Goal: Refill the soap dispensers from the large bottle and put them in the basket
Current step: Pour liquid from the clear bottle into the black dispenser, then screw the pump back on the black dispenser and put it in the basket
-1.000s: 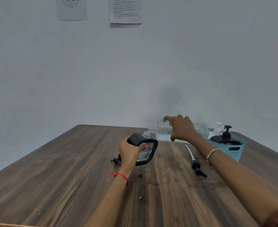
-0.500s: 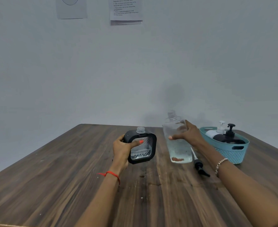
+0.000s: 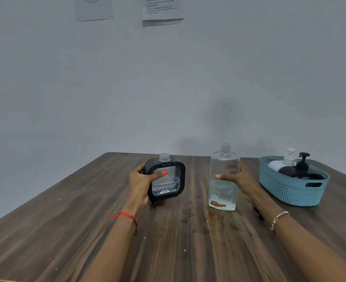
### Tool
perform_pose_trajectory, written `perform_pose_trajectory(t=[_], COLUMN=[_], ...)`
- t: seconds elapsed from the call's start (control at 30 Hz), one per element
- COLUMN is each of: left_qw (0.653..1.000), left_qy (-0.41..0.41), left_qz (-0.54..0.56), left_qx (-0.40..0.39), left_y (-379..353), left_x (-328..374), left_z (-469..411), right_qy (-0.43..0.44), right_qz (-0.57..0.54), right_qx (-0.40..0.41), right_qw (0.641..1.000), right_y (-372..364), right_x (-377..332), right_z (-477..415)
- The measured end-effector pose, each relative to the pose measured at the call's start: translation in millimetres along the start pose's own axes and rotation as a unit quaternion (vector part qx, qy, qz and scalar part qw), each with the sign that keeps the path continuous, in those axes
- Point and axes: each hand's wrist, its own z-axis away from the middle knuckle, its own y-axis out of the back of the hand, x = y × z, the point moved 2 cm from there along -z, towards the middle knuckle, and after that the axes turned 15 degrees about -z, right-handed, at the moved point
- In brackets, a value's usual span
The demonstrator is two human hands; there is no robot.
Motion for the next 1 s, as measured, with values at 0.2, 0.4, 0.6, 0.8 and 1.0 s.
perform_pose_trajectory(t=[0.2, 0.4, 0.6, 0.8, 1.0], left_qw=[1.0, 0.999, 0.997, 0.993, 0.992], left_qy=[-0.006, -0.014, -0.006, -0.008, -0.012], left_qz=[-0.011, -0.006, -0.001, -0.018, -0.025], left_qx=[0.024, 0.043, 0.082, 0.118, 0.124], left_y=[9.6, 17.2, 31.3, 44.5, 48.0], left_x=[0.4, 3.6, 7.2, 8.7, 8.0], left_z=[-11.9, -22.8, -28.6, -29.5, -33.8], right_qy=[0.017, 0.438, 0.227, 0.208, 0.192], right_qz=[0.075, 0.179, 0.369, 0.527, 0.574], right_qx=[-0.041, 0.108, -0.168, -0.314, -0.361], right_qw=[0.996, 0.874, 0.885, 0.762, 0.709], right_y=[-5.2, -43.1, -112.6, -153.6, -175.4], right_x=[-16.0, -51.3, 17.8, 73.9, 90.7], right_z=[-7.6, 16.4, 17.6, 4.8, -3.0])
